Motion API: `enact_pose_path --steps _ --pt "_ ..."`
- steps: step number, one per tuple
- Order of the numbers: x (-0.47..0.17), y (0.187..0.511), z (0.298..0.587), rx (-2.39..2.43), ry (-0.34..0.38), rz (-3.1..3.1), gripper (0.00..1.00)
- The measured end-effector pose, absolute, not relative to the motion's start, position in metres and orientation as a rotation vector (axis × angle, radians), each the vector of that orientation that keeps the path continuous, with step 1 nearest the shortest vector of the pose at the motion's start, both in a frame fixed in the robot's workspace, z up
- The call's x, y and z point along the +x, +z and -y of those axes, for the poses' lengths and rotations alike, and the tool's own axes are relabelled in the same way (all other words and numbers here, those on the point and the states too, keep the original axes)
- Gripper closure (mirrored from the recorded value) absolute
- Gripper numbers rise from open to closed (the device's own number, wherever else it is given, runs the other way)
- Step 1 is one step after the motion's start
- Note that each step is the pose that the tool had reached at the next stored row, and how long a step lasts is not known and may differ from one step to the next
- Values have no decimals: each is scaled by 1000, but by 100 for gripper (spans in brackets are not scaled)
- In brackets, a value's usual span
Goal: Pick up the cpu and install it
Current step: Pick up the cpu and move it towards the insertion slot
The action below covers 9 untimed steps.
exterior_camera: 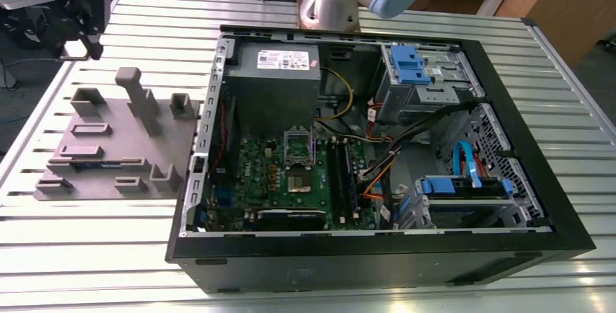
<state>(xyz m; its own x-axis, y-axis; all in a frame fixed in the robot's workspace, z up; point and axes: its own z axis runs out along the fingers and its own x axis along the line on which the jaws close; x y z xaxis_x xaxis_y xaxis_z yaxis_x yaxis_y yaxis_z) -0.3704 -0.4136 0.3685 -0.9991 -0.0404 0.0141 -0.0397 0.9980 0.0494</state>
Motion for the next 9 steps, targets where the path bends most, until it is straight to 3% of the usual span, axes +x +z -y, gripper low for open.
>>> enact_pose_path --steps 9 --pt "-368 368 414 63 -77 3125 53"
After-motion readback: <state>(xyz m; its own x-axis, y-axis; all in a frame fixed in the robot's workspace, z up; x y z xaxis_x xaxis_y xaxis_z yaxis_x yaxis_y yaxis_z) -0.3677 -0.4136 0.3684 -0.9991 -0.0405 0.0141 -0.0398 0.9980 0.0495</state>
